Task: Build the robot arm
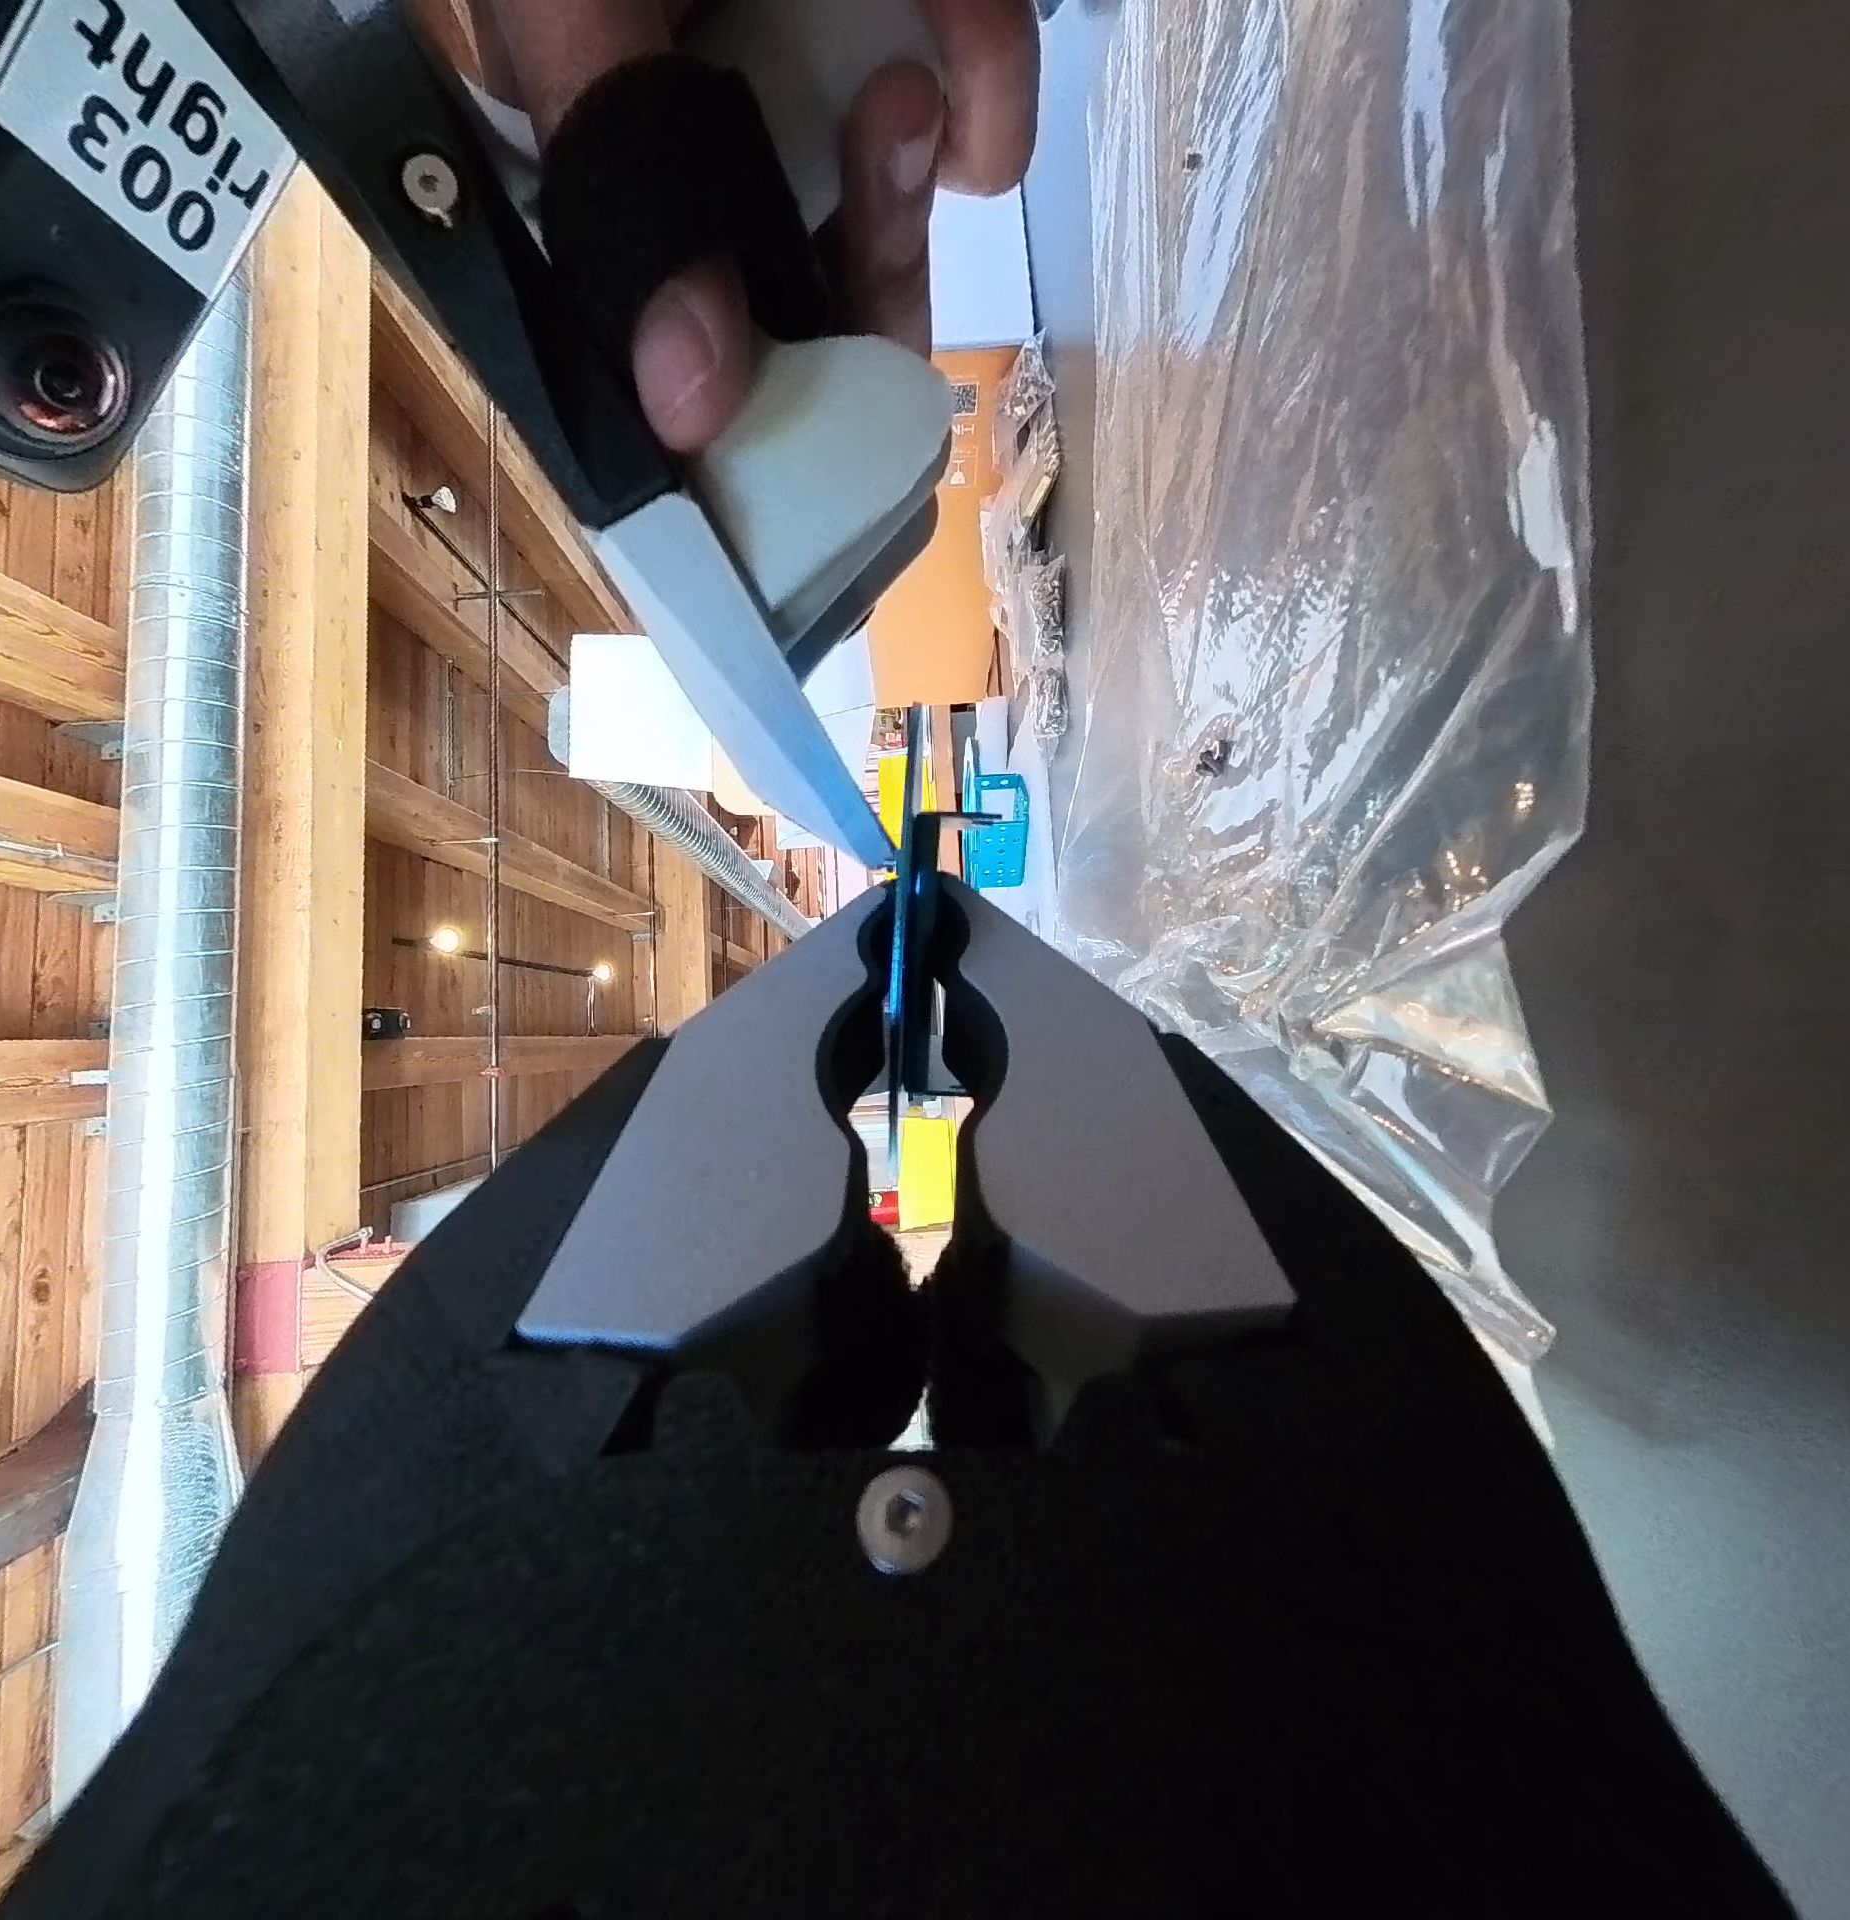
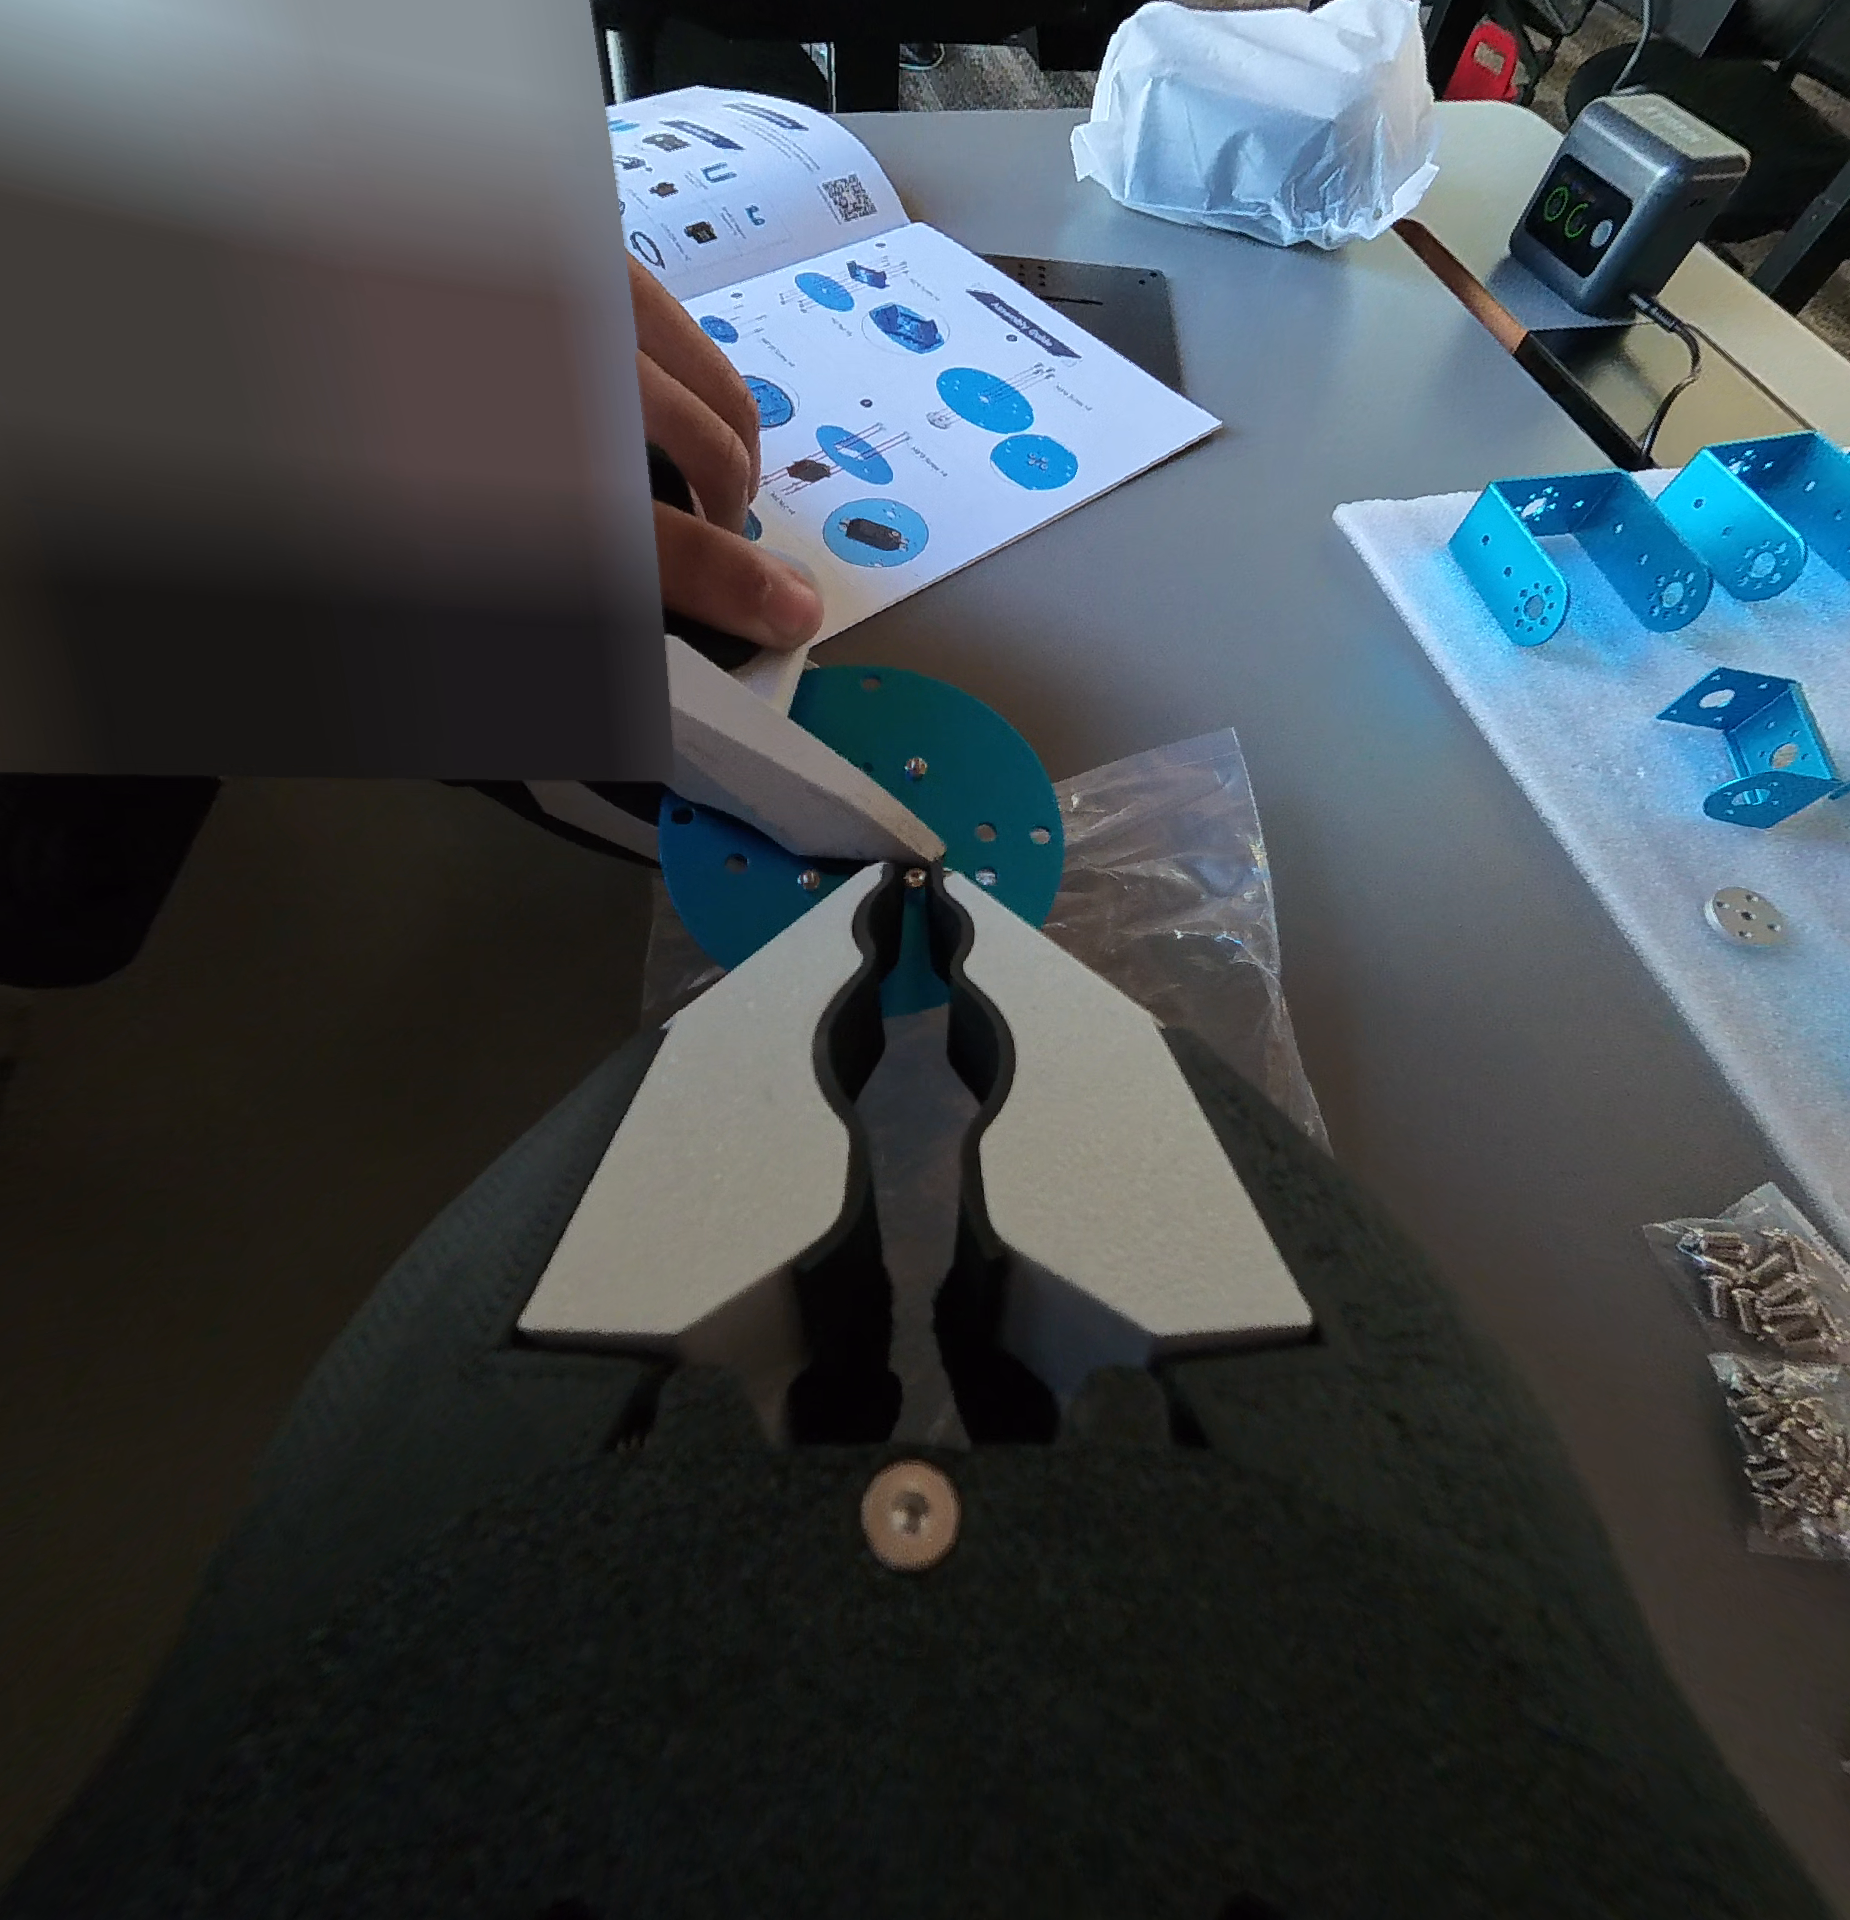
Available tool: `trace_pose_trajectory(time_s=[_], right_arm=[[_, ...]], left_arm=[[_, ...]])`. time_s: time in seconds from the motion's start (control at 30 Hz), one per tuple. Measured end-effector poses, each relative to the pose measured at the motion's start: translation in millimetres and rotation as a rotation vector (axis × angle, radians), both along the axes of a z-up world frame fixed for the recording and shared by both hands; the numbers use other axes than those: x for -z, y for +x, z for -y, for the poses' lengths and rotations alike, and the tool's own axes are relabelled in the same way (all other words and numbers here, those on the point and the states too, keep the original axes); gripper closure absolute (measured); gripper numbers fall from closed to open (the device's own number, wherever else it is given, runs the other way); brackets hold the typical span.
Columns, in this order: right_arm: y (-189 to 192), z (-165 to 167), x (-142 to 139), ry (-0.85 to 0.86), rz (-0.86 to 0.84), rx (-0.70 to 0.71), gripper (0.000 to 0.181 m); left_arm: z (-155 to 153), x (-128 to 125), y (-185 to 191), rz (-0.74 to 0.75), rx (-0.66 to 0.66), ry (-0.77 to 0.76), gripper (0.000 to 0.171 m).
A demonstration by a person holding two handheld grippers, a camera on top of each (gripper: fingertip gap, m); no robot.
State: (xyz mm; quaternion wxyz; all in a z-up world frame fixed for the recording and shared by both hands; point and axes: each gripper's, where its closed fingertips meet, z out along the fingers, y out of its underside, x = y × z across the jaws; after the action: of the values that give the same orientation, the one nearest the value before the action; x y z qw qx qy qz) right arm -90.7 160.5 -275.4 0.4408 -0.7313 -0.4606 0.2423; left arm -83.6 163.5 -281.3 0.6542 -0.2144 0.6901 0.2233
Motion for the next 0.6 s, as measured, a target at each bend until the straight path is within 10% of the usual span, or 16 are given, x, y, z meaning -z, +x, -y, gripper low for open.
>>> trace_pose_trajectory(time_s=[0.6], right_arm=[[-3.5, 3.2, -1.5, -0.042, -0.039, -0.016, 0.169]], left_arm=[[-1.4, -1.8, -1.0, 0.004, -0.003, 0.003, 0.170]])
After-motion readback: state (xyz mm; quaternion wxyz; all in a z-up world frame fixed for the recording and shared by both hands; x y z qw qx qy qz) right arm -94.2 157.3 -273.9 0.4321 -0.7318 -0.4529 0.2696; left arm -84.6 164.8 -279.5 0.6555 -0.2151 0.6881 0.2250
